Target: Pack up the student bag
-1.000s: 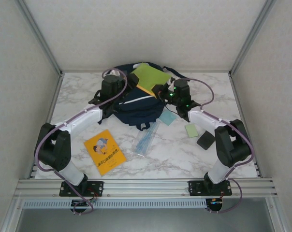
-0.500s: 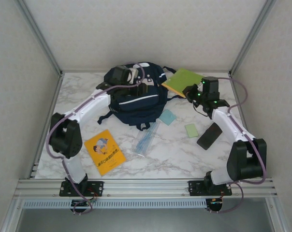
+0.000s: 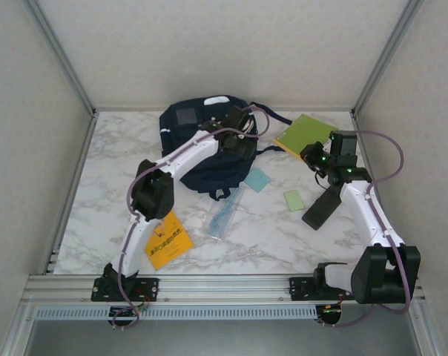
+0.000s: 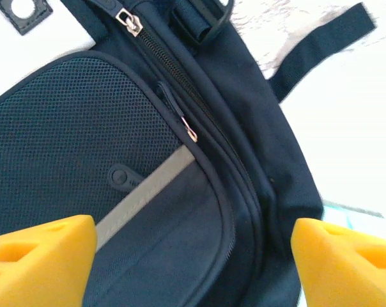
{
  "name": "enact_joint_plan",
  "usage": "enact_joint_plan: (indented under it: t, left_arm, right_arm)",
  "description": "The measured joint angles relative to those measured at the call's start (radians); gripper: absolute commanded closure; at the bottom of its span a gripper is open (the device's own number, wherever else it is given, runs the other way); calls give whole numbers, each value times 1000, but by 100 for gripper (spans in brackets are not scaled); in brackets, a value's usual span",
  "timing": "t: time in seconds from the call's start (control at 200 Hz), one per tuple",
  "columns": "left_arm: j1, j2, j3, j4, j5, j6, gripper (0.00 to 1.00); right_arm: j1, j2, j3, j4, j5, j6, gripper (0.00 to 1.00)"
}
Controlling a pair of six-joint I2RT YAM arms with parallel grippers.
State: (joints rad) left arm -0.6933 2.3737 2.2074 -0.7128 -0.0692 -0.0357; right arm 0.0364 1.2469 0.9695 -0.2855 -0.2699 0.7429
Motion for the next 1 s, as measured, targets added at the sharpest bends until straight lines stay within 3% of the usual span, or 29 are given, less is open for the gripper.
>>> enact_joint_plan:
  t: [0.17,0.405,0.516,0.791,1.001]
  left_arm:
    - [6,124,112,-66,-68,-12,32]
    - [8,185,184,-120,-70,-28,17]
    - [14,195,207,-150,-45,-51,10]
    - [40,140,117,-135,143,-118,10]
    - [29,143,122,-165,149,-101,5]
  right_arm:
    - [-5,0,-18,-8,-6,-7,100]
    - [-8,0,-23,-7,-19,-17,100]
    - [-9,0,-22,-10,-20,-19,100]
    - [-13,0,-22,-12,-21,-26,100]
    - [-13,0,-22,-11,-21,-25,100]
